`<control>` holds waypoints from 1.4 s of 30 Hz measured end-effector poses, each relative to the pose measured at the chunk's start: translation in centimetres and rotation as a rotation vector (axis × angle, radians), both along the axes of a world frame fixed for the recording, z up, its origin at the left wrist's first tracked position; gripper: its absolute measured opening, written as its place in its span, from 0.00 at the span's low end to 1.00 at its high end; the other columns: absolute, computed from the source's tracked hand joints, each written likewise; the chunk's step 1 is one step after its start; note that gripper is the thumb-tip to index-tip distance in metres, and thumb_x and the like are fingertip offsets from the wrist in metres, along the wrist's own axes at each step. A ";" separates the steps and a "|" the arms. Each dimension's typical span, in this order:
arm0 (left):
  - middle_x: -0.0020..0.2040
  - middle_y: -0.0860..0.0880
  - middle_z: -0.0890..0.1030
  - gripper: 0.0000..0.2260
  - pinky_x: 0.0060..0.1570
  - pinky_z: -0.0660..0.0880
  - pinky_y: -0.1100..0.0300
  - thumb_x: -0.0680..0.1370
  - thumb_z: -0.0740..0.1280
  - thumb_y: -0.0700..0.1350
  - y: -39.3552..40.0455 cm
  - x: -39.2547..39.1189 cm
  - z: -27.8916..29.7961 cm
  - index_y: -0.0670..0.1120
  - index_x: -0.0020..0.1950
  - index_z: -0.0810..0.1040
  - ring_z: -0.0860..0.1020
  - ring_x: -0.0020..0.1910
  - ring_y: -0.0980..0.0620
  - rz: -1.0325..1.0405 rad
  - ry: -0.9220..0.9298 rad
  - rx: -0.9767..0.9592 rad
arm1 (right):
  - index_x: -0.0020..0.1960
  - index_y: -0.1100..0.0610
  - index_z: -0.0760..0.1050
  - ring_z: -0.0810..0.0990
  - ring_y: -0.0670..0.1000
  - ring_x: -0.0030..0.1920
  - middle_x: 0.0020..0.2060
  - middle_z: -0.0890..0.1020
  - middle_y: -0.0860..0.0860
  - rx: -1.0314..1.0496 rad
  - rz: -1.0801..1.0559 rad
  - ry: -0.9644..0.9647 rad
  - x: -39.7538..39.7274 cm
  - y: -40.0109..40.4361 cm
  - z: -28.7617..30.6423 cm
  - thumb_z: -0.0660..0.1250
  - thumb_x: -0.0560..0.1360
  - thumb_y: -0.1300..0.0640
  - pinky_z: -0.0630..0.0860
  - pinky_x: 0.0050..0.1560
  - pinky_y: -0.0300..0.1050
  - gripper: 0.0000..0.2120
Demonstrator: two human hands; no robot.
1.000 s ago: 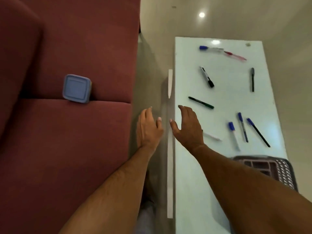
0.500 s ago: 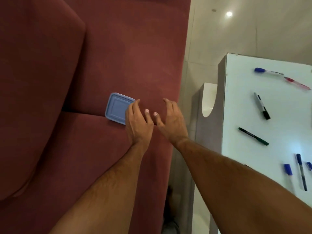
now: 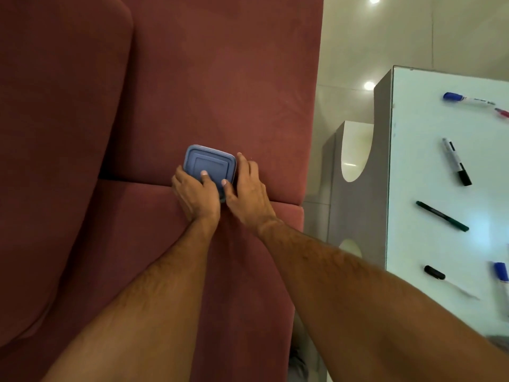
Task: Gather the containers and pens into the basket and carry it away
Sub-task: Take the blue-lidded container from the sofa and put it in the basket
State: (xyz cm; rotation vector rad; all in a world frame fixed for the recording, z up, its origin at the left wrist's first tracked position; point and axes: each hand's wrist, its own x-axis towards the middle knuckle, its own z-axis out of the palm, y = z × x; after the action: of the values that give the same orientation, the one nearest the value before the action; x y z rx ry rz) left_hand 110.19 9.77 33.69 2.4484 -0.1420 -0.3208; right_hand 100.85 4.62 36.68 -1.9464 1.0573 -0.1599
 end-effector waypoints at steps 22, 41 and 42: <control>0.61 0.39 0.78 0.15 0.61 0.68 0.51 0.81 0.66 0.45 -8.0 -20.3 4.2 0.37 0.63 0.74 0.74 0.61 0.41 -0.293 -0.031 -0.133 | 0.81 0.58 0.58 0.74 0.52 0.69 0.73 0.69 0.55 -0.010 -0.494 -0.096 -19.9 -4.9 3.1 0.62 0.84 0.54 0.70 0.64 0.35 0.28; 0.60 0.44 0.77 0.13 0.56 0.69 0.61 0.83 0.63 0.47 -10.3 -52.5 7.4 0.41 0.63 0.74 0.73 0.60 0.46 -1.014 0.024 -0.215 | 0.78 0.56 0.61 0.74 0.49 0.66 0.71 0.69 0.52 -0.159 -1.150 -0.080 -52.4 -1.4 5.5 0.65 0.82 0.55 0.70 0.61 0.33 0.27; 0.60 0.44 0.77 0.13 0.56 0.71 0.59 0.83 0.63 0.47 -10.0 -54.0 7.5 0.41 0.64 0.73 0.74 0.61 0.46 -1.049 0.027 -0.219 | 0.78 0.58 0.61 0.73 0.49 0.67 0.71 0.69 0.53 -0.166 -1.177 -0.072 -53.8 -0.8 5.6 0.65 0.82 0.55 0.68 0.62 0.33 0.27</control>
State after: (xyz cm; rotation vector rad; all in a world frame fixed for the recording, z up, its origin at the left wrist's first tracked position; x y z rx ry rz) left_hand 56.22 -0.22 41.23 1.9492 -1.3740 -0.7244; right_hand 47.03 3.79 42.27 -1.1930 2.0549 -0.9624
